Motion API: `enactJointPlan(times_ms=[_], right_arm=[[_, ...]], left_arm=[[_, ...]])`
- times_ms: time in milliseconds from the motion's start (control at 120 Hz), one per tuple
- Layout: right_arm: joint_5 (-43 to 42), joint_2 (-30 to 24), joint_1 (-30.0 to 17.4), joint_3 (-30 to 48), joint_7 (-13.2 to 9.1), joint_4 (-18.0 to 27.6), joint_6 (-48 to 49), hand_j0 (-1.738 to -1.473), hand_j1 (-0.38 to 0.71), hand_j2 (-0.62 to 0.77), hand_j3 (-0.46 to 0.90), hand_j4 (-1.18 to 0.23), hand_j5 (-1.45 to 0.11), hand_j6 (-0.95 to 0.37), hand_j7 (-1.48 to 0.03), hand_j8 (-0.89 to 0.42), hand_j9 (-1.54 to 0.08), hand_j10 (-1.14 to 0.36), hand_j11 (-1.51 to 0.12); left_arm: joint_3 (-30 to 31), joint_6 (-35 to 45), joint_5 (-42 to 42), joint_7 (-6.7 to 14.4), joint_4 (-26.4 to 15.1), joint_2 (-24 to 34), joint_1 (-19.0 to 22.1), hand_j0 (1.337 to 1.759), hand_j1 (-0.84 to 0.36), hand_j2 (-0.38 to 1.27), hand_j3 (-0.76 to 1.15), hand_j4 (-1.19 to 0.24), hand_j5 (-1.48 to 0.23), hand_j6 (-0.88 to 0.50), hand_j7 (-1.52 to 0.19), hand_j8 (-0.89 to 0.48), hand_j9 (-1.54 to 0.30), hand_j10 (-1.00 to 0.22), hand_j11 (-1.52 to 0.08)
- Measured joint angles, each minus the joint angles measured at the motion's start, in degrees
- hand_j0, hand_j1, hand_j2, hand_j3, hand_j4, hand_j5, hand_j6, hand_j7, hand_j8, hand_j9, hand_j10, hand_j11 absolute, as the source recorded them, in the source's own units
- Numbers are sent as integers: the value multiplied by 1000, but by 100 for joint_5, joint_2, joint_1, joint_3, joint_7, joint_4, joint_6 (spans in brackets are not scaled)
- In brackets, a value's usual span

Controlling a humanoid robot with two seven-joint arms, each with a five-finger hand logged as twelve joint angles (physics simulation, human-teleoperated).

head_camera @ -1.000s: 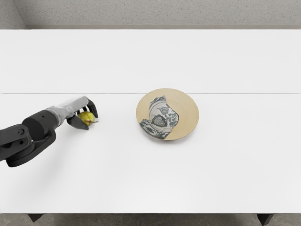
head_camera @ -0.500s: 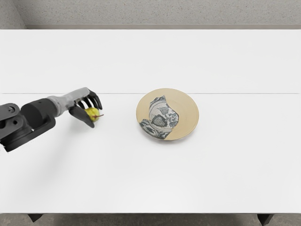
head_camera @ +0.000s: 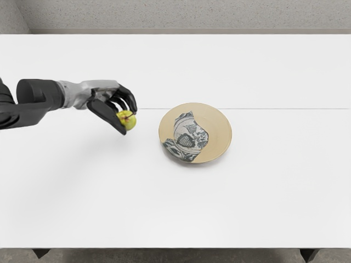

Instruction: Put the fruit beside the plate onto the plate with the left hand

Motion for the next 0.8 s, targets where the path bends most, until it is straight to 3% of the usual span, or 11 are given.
enactJointPlan(times_ms=[167, 575, 800], right_arm=[[0, 0, -2, 0, 0, -1, 0, -1658, -331, -3, 0, -15, -20, -15, -20, -15, -20, -15, -20], [0, 0, -2, 0, 0, -1, 0, -1658, -331, -3, 0, -15, -20, -15, -20, -15, -20, -15, -20], [0, 0, -2, 0, 0, -1, 0, -1658, -331, -3, 0, -15, -20, -15, -20, -15, -20, -15, -20]], left_arm=[[-36, -110, -358, 28, 8, -56, -120, 1655, -310, 407, 0, -679, -965, -478, -940, -469, -928, -688, -929], [-36, -122, -672, 63, 16, -901, -231, 1655, -338, 462, 0, -679, -957, -469, -931, -460, -927, -695, -931], [-27, -117, -683, 154, 405, -1515, -239, 1656, -360, 516, 0, -678, -954, -475, -925, -471, -924, -694, -927]])
